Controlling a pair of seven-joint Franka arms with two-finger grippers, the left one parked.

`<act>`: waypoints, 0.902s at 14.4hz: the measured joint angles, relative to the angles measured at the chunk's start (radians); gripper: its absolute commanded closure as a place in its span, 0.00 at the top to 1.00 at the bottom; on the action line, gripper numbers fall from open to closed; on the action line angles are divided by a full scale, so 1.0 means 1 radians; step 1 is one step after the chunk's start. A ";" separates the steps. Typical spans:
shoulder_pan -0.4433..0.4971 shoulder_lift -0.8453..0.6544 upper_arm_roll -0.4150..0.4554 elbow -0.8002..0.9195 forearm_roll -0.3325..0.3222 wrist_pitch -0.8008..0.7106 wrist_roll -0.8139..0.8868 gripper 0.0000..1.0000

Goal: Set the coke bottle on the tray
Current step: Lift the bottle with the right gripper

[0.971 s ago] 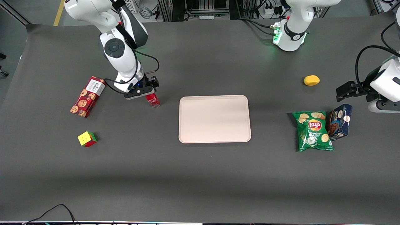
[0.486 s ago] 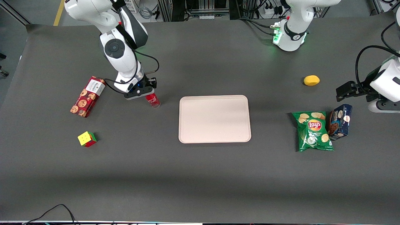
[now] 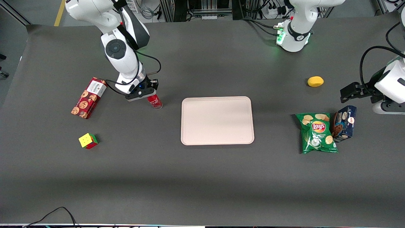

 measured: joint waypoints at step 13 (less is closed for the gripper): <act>-0.002 -0.086 -0.050 0.745 0.020 -0.908 0.004 0.00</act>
